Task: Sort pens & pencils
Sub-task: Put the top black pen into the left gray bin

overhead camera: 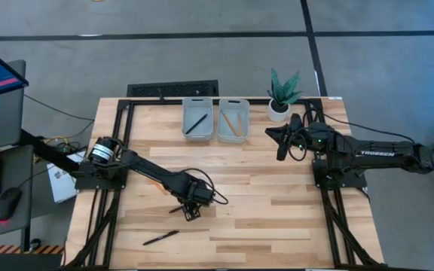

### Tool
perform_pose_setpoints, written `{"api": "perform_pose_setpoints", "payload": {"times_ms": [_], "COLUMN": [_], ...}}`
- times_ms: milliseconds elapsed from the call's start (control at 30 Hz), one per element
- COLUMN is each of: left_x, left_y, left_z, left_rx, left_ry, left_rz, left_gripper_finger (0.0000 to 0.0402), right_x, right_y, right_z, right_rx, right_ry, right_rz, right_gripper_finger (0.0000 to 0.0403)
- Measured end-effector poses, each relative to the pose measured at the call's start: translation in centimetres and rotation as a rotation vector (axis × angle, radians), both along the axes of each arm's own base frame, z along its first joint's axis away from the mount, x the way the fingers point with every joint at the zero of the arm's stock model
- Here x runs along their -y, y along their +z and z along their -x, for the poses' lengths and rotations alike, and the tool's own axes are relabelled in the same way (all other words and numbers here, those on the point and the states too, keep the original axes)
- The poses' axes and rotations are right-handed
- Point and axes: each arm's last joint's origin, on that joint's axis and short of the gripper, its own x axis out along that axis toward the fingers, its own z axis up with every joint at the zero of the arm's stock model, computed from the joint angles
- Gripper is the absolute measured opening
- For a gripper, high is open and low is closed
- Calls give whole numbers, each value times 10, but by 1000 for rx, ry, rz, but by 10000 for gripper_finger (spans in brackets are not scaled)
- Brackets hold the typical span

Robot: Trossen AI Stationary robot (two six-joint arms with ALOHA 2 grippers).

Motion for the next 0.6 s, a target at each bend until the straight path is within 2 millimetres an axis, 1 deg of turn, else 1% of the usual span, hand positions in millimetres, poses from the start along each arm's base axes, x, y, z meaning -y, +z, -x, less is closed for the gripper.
{"api": "perform_pose_setpoints", "payload": {"times_ms": [100,200,600], "left_x": [0,0,-2], "left_y": [0,0,-1], "left_z": [0,0,1], "left_rx": [0,1,-8], "left_ry": [1,0,21], "left_rz": [-4,-4,-14], "left_gripper_finger": [141,121,75], "right_x": [0,0,0], "right_y": [0,0,0], "right_z": [0,0,0], "right_rx": [0,-1,-2], "right_ry": [0,0,0], "right_rz": [0,0,0], "right_gripper_finger": [66,66,66]}}
